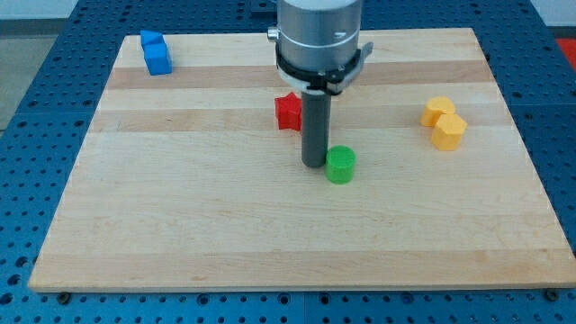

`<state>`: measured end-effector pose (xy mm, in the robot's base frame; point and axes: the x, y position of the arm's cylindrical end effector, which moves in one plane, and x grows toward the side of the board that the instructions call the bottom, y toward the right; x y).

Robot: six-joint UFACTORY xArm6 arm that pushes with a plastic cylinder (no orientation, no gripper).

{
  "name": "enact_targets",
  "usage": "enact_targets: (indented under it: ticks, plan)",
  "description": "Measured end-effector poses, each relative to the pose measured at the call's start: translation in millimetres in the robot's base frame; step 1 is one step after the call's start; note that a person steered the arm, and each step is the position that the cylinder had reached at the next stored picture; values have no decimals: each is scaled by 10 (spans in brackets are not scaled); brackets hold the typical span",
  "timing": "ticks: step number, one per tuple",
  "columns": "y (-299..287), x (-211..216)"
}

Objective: Slide the green star to the top left of the green circle

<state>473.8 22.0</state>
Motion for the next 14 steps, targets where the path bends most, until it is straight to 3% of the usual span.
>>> enact_targets:
  ticks: [2,4,6,7,8,9,11,13,14]
  plan:
    - [597,202]
    - [857,-157]
    - [1217,417]
    - [1075,389]
    - [580,190]
    - [562,529]
    - [1008,925]
    - [995,367]
    - [1303,461]
